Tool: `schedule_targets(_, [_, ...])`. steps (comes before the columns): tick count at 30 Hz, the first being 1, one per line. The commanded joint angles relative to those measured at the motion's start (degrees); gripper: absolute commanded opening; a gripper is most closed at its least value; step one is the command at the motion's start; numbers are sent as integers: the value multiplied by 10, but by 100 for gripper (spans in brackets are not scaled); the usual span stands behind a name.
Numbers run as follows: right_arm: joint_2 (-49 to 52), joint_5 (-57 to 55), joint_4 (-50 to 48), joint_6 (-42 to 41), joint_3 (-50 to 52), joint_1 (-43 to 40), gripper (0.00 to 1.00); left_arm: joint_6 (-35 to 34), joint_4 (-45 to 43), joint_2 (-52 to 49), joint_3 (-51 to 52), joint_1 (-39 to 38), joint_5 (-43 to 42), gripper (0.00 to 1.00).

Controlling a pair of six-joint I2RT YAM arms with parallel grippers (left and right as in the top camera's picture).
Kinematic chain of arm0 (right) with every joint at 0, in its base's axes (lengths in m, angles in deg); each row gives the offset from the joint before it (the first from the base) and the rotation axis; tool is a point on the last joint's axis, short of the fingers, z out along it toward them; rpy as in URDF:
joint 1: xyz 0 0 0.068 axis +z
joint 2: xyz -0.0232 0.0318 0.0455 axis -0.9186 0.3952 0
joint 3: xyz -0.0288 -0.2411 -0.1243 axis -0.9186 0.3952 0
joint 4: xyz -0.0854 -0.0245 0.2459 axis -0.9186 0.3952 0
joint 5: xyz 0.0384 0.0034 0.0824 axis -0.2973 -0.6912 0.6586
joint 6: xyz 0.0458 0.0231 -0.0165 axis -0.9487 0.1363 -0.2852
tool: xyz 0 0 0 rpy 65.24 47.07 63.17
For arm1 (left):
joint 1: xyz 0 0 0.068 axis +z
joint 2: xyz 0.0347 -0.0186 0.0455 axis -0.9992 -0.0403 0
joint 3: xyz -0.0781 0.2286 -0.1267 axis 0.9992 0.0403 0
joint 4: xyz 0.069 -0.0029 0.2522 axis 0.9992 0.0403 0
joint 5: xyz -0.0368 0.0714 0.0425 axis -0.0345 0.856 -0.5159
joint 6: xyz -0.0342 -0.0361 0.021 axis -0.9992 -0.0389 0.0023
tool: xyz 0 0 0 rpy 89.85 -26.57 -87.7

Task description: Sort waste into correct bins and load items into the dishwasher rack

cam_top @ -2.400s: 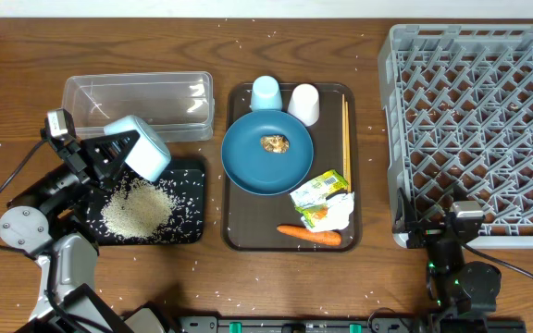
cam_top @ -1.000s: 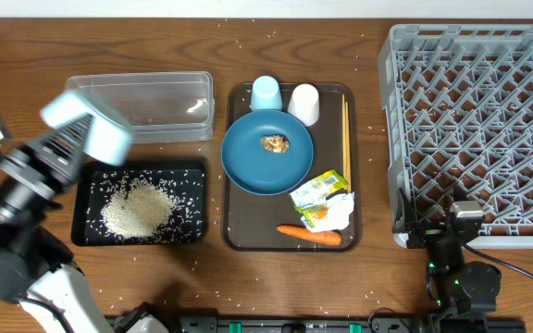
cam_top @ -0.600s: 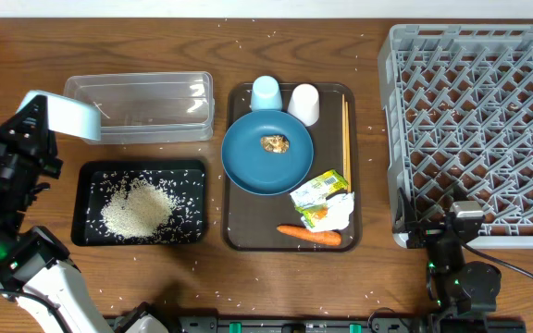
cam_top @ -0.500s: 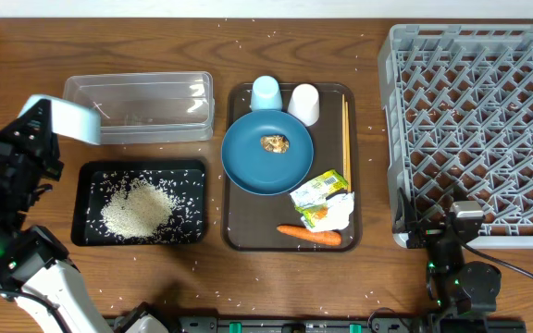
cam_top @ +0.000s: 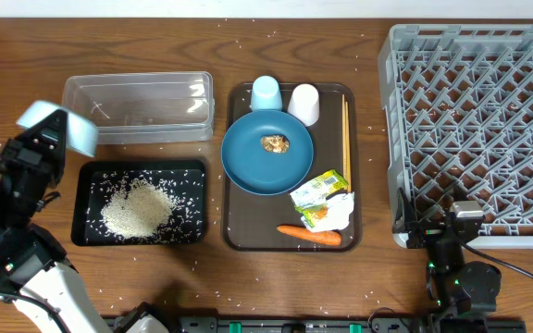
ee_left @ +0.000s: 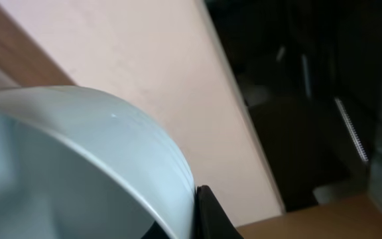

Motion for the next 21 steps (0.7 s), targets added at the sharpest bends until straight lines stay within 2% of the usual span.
schedule_targets(1, [-1, -4, 2, 7, 1, -3, 99, 118, 68, 3, -16, 1, 70, 6])
schedule_targets(5, [-1, -4, 2, 7, 1, -3, 99, 172, 184, -3, -16, 1, 188, 6])
schedule_targets(14, [-1, -4, 2, 7, 1, -3, 99, 236, 321, -1, -16, 1, 382, 6])
schedule_targets(21, [-1, -4, 2, 7, 1, -3, 99, 250, 376, 30, -19, -4, 453, 6])
